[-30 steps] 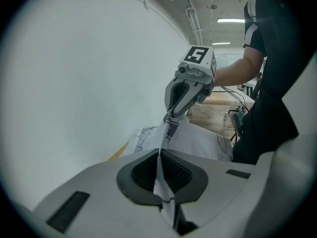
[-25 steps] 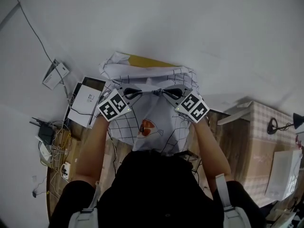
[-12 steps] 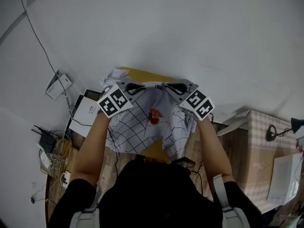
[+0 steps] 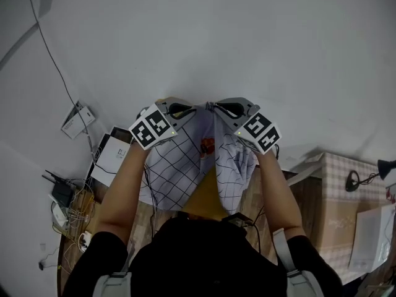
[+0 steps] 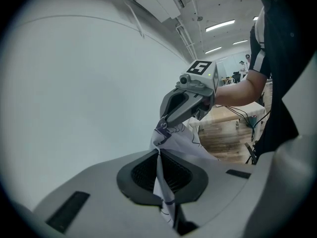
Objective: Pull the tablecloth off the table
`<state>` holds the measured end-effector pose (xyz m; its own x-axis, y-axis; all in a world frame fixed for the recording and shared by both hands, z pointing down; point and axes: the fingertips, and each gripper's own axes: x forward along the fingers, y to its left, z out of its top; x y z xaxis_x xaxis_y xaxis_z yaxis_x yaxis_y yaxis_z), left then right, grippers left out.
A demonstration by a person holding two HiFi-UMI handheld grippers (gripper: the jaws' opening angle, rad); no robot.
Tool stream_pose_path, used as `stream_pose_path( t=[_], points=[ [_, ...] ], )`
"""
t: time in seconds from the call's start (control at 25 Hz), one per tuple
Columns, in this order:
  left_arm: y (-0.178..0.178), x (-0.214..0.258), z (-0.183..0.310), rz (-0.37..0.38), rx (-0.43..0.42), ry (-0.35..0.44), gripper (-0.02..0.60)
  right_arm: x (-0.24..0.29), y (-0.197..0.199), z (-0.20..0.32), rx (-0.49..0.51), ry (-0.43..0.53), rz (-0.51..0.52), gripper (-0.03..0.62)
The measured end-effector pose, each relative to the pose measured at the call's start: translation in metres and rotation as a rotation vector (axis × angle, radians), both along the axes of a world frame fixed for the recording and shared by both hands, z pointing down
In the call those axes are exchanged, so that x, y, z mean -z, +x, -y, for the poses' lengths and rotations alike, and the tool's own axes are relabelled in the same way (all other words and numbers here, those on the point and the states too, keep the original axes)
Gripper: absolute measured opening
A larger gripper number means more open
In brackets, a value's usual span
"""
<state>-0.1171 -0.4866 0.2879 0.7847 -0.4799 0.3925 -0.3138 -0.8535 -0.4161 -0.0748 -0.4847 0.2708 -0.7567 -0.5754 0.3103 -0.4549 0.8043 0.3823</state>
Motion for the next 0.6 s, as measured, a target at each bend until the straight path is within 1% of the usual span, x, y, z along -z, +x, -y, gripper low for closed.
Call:
stream_pose_path(
  t=[0.4,0.6],
  points=[
    [0.012,0.042,0.009,-0.025,-0.003,0.071,0.012,0.039,0.004,0.012,0.008,0.051,0.066,0.021],
    [0.012,0.070,0.011,-0.073,-0.013,0.093,0.012,0.066,0.000,0.017,0.021,0.093,0.090,0.021]
  ],
)
